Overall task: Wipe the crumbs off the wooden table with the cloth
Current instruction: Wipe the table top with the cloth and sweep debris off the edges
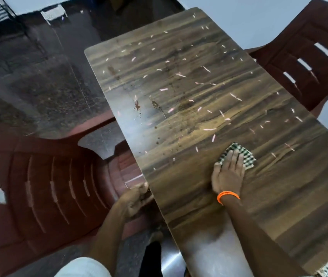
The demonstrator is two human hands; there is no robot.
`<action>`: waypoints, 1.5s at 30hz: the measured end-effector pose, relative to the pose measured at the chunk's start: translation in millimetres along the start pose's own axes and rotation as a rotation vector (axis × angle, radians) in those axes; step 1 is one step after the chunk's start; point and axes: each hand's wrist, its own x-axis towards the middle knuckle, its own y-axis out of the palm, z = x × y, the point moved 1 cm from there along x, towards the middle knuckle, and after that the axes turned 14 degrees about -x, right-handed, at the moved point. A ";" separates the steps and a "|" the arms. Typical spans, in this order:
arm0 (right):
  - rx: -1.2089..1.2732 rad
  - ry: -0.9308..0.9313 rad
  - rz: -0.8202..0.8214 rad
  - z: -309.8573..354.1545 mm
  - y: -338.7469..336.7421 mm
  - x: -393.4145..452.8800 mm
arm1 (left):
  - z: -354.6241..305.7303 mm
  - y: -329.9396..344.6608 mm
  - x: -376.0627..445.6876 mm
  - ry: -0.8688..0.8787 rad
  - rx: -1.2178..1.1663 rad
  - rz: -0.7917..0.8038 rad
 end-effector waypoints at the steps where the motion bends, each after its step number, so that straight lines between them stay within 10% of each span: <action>1: 0.000 -0.056 -0.013 24.7 0.7 -9.5 | -5.4 -0.9 2.0 -0.003 0.006 0.000; 7: 0.018 -0.796 0.029 143.0 21.1 -100.6 | -27.7 7.1 13.4 -0.005 -0.083 -0.058; 12: -0.040 -0.987 0.036 160.3 20.7 -71.8 | -48.4 -0.9 31.6 0.039 -0.166 -0.065; 23: 0.026 0.060 -0.011 26.7 -1.6 33.6 | -62.8 9.6 37.6 0.094 -0.056 -0.111; 31: 0.034 -0.762 0.052 195.0 17.9 -73.1 | -64.9 15.2 33.0 0.009 -0.112 -0.068; 35: -0.027 -0.877 0.059 226.0 12.2 -37.9 | -76.0 10.1 35.7 0.002 -0.196 -0.108; 45: 0.001 -0.106 -0.045 127.7 1.4 57.0 | -102.8 20.8 46.7 0.094 -0.128 -0.142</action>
